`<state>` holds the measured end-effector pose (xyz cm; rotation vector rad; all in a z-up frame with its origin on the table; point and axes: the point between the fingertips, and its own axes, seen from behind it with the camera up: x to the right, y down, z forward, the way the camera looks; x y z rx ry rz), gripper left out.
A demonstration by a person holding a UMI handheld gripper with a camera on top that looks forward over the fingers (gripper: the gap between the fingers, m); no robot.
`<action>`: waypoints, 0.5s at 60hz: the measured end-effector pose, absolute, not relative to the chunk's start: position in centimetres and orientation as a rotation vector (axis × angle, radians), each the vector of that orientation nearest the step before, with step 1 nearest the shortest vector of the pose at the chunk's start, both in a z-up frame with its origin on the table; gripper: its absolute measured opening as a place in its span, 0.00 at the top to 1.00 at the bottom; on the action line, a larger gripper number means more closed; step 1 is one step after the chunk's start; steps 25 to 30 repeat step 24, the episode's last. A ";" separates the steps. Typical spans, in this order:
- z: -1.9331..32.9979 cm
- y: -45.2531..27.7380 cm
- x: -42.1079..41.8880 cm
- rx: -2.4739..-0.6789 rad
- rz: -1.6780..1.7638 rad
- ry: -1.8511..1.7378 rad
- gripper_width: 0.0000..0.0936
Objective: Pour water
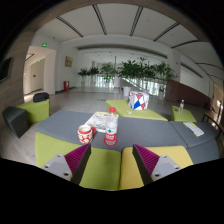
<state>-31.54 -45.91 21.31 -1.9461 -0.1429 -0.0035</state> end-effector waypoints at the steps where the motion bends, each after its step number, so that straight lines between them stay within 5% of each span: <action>1: 21.4 -46.0 -31.5 -1.945 -0.005 -0.143 0.09; 30: 23.7 -47.0 -30.7 -1.895 -0.003 -0.097 0.08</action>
